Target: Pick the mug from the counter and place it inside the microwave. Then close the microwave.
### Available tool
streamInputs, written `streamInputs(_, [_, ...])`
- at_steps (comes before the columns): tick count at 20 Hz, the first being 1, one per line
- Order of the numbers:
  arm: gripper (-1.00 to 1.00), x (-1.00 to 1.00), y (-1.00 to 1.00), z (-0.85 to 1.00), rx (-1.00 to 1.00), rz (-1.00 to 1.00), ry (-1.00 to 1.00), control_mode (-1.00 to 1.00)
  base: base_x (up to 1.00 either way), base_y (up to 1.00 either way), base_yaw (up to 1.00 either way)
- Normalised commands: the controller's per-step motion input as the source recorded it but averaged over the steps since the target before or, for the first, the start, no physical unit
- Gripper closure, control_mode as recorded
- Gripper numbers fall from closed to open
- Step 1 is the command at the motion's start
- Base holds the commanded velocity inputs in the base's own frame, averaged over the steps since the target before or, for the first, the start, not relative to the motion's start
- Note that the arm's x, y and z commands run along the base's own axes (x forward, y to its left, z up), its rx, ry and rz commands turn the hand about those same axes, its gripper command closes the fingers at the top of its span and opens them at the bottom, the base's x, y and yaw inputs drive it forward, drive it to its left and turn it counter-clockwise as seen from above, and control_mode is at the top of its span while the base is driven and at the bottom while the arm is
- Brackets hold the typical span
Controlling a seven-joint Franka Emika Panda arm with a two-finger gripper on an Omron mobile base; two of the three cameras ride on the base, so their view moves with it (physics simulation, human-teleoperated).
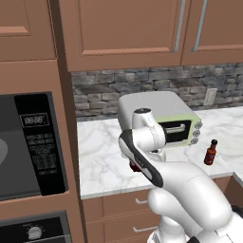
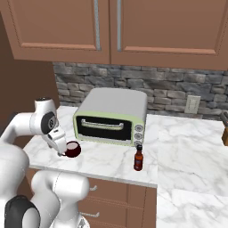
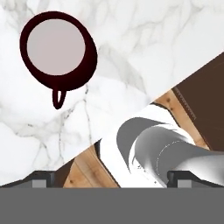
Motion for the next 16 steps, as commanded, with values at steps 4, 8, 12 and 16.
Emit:
streamInputs(4, [-1.0, 0.06, 0.0, -0.05, 0.0, 0.0, 0.0, -1.0, 0.0, 0.0, 0.0])
streamInputs(8, [-1.0, 0.1, 0.0, -0.08, 0.0, 0.0, 0.0, -1.0, 0.0, 0.0, 0.0])
streamInputs(12, [-1.0, 0.08, 0.0, -0.06, 0.0, 0.0, 0.0, -1.0, 0.0, 0.0, 0.0])
streamInputs(16, [-1.0, 0.06, 0.0, -0.08, 0.0, 0.0, 0.0, -1.0, 0.0, 0.0, 0.0])
